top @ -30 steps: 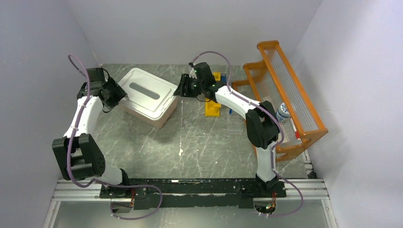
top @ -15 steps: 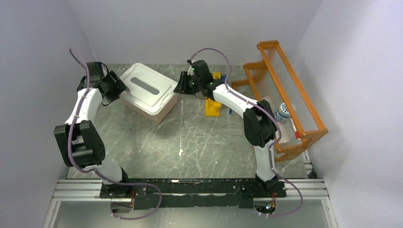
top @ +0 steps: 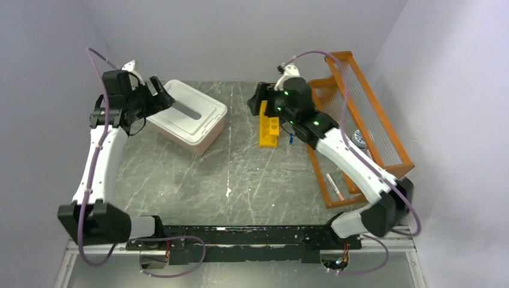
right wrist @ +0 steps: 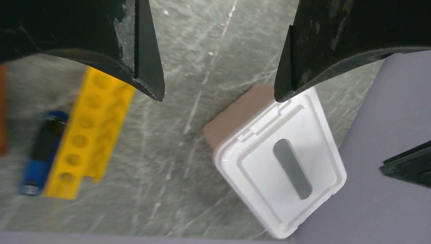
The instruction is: Organize the chemistry lab equipment
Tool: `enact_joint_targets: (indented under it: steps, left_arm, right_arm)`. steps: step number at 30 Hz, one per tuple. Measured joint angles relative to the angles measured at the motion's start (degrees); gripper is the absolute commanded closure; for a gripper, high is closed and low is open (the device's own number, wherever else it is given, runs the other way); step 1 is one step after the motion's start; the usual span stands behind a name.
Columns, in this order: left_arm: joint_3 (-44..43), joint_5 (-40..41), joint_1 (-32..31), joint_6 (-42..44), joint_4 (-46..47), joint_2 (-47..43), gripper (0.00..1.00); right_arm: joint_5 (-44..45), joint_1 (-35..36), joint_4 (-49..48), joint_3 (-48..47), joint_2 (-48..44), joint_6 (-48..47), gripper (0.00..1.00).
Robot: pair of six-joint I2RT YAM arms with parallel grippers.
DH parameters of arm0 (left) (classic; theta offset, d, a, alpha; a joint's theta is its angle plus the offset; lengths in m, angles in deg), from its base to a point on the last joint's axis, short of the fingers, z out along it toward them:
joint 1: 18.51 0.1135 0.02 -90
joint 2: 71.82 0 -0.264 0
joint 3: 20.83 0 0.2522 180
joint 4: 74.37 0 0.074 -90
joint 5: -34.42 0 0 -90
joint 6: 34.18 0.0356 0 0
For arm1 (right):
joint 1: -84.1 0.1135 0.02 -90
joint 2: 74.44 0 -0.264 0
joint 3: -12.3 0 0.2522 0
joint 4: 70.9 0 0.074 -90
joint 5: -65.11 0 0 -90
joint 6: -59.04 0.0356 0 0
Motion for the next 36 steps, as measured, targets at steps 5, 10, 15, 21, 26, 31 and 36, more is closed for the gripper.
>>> enact_joint_targets:
  steps: [5, 10, 15, 21, 26, 31, 36]
  left_arm:
    - [3.21, -5.07, -5.55, 3.65, 1.99, -9.79, 0.14]
    - [9.05, -5.95, -7.63, 3.41, 3.67, -16.7, 0.15]
    - [9.35, -1.27, -8.41, 2.84, -2.1, -20.94, 0.08]
    - [1.73, 10.38, -8.41, 1.51, -13.75, -27.39, 0.03]
    - [-4.57, 13.03, -8.41, 1.18, -20.37, -32.59, 0.03]
    - [-6.54, 13.53, -8.41, 0.76, -25.62, -34.07, 0.03]
    - [-6.49, 13.53, -8.41, -0.44, -29.33, -36.59, 0.03]
  right_arm:
    - [10.43, -0.39, 7.69, 5.42, -13.55, -0.52, 0.0]
    - [18.8, -0.63, 19.8, 7.39, -20.39, 1.16, 0.0]
    - [24.33, -0.63, 28.46, 7.61, -25.97, 2.73, 0.0]
    - [28.09, -0.63, 32.39, 7.08, -31.1, 1.64, 0.0]
    - [26.14, -0.63, 34.53, 5.95, -30.95, 0.76, 0.0]
    - [22.73, -0.63, 36.92, 3.67, -32.06, -0.37, 0.0]
    - [20.37, -0.63, 36.17, 3.08, -35.39, -2.4, 0.0]
